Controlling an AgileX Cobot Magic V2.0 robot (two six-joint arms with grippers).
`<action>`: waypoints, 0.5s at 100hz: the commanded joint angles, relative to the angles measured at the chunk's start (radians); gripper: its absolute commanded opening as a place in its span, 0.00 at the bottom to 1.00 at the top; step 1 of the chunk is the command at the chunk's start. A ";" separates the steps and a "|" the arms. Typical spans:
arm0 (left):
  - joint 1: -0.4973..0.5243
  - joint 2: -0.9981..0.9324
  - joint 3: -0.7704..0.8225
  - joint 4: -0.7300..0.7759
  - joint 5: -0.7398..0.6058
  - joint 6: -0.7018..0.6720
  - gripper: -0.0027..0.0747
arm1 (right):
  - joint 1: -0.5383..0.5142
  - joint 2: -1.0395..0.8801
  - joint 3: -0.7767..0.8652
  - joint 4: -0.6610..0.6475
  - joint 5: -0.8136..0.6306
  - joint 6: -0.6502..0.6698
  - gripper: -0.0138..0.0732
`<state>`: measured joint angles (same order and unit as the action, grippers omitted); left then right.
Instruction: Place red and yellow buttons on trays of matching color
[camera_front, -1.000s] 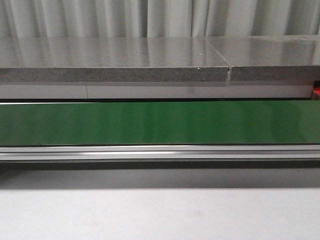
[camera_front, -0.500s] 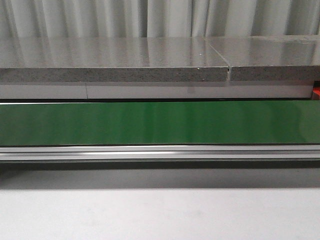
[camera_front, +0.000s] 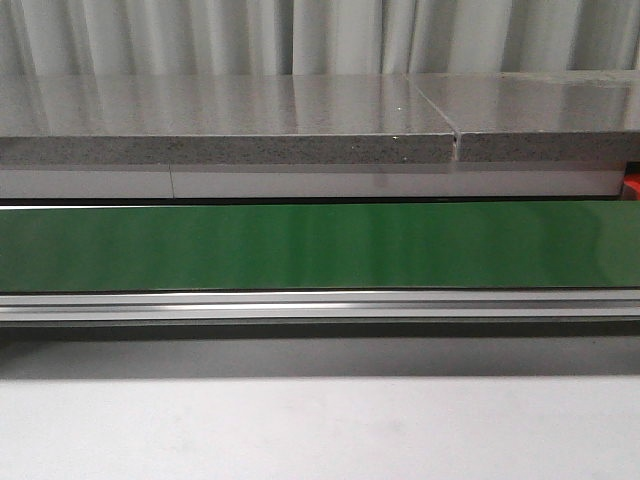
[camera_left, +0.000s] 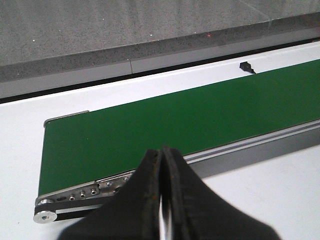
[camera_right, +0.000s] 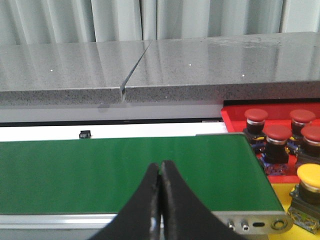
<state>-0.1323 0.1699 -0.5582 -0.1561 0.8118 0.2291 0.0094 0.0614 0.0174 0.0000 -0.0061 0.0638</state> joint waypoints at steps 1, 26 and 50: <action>-0.008 0.012 -0.025 -0.019 -0.071 -0.002 0.01 | 0.002 -0.044 -0.005 -0.009 -0.030 -0.010 0.02; -0.008 0.012 -0.025 -0.019 -0.071 -0.002 0.01 | 0.001 -0.083 -0.005 -0.030 -0.025 -0.009 0.02; -0.008 0.012 -0.025 -0.019 -0.071 -0.002 0.01 | 0.001 -0.083 -0.005 -0.030 -0.025 -0.009 0.02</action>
<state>-0.1323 0.1699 -0.5565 -0.1561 0.8118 0.2291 0.0094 -0.0093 0.0283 -0.0193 0.0505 0.0622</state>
